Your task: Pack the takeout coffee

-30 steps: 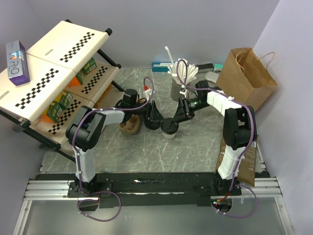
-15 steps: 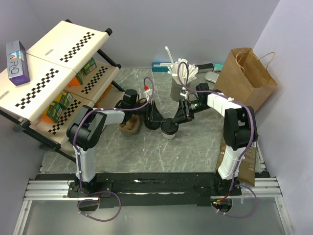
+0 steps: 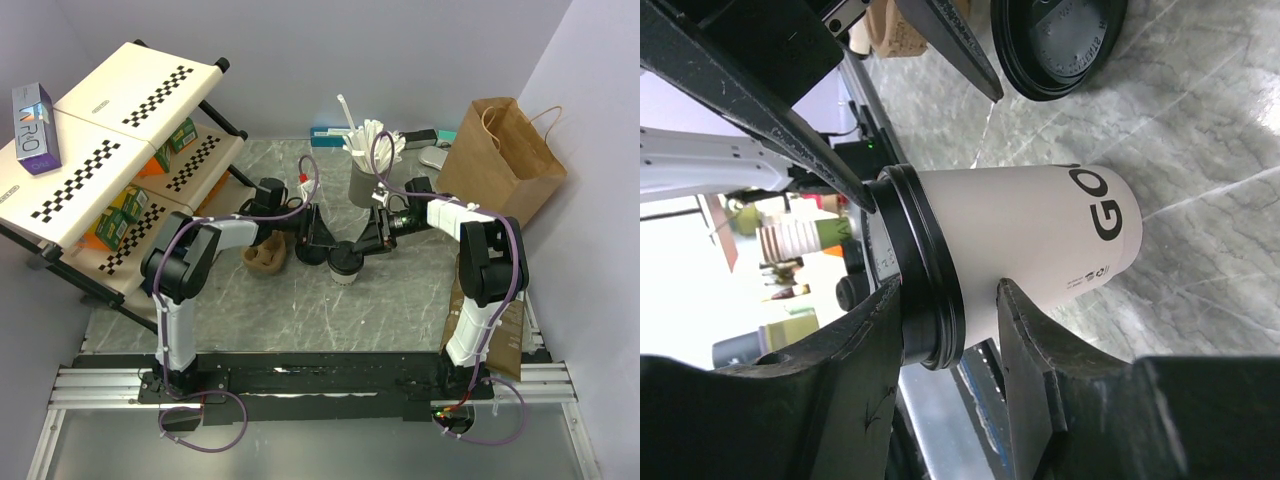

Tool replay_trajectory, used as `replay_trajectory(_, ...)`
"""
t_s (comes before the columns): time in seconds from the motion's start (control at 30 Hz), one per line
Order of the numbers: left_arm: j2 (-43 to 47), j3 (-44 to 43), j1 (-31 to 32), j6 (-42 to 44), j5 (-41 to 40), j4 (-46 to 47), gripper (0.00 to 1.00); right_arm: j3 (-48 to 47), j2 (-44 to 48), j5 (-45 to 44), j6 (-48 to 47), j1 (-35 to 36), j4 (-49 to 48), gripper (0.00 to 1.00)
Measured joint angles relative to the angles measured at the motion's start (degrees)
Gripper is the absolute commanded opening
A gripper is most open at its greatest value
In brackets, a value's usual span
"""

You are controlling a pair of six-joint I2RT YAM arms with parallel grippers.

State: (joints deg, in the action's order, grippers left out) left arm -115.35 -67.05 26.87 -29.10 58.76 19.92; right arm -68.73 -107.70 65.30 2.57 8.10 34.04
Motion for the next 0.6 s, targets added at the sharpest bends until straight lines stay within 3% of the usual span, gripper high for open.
replay_trajectory(0.2, -1.0, -1.2, -0.1, -0.8, 0.6, -1.0, 0.69, 0.4, 0.0, 0.4, 1.6, -0.2, -0.5, 0.44)
replay_trajectory(0.43, -0.7, -1.1, -0.2, 0.2, 0.5, -0.6, 0.85, 0.2, 0.0, 1.0, 1.0, -0.1, -0.3, 0.58)
replay_trajectory(0.6, -0.6, -1.2, -0.1, 1.2, 0.3, -0.9, 0.88, 1.4, 0.8, 1.2, 1.0, -0.1, -1.5, 0.64)
